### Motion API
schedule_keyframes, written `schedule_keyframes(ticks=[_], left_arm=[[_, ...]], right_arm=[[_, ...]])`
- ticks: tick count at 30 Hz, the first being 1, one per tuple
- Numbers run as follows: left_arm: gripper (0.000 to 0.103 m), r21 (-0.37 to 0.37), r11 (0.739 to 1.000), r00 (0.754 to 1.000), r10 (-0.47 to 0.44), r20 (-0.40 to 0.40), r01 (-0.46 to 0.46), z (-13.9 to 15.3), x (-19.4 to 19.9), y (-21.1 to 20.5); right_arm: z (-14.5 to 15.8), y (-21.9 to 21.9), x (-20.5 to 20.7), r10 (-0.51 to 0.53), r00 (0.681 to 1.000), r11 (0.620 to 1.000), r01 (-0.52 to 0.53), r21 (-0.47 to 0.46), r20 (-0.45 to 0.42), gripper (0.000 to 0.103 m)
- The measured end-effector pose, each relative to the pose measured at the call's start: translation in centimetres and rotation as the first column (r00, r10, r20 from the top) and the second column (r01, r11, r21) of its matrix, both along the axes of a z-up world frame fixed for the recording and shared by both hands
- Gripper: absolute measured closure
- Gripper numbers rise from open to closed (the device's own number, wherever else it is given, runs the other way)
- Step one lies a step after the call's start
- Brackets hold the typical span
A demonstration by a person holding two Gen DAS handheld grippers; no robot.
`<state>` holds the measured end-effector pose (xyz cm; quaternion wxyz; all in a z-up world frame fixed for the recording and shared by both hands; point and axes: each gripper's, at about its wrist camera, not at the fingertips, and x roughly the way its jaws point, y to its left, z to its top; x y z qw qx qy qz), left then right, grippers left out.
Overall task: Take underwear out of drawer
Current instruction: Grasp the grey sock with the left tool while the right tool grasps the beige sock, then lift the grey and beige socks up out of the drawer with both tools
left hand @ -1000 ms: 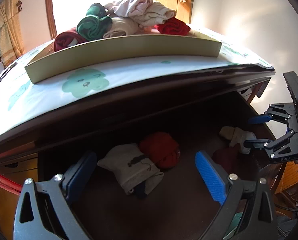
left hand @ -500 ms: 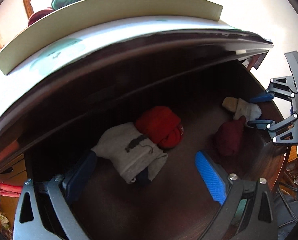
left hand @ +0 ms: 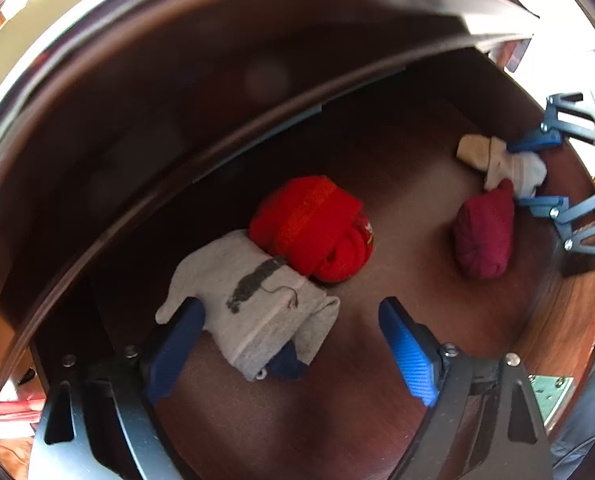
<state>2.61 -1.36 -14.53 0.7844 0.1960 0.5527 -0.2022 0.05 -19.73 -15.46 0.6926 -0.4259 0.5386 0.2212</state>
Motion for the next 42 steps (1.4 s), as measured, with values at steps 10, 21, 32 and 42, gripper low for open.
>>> schedule_keyframes(ticks=[10,21,32,42], left_arm=[[0.055,0.026,0.999,0.999,-0.028,-0.04,0.029,-1.0,0.4,-0.1],[0.09,-0.021,0.998,0.998,-0.052,-0.028,0.052,-0.4,-1.3,1.1],[0.091,-0.123,0.992,0.999,-0.003,0.04,0.008,2.5,-2.3,4.9],[0.091,-0.22,0.975,0.994,0.066,0.088,-0.045,3.5,-4.3,7.7]], right_arm=[[-1.5,0.8,0.6,0.016,1.0,0.999,-0.016,-0.035,-0.013,0.057],[-1.3,0.4,0.2,-0.044,0.999,0.998,0.044,0.051,0.007,0.068],[1.2,-2.0,0.2,-0.157,0.986,0.966,0.142,0.218,0.055,0.069],[2.5,-2.6,-0.5,-0.228,0.969,0.908,0.178,0.379,0.092,0.069]])
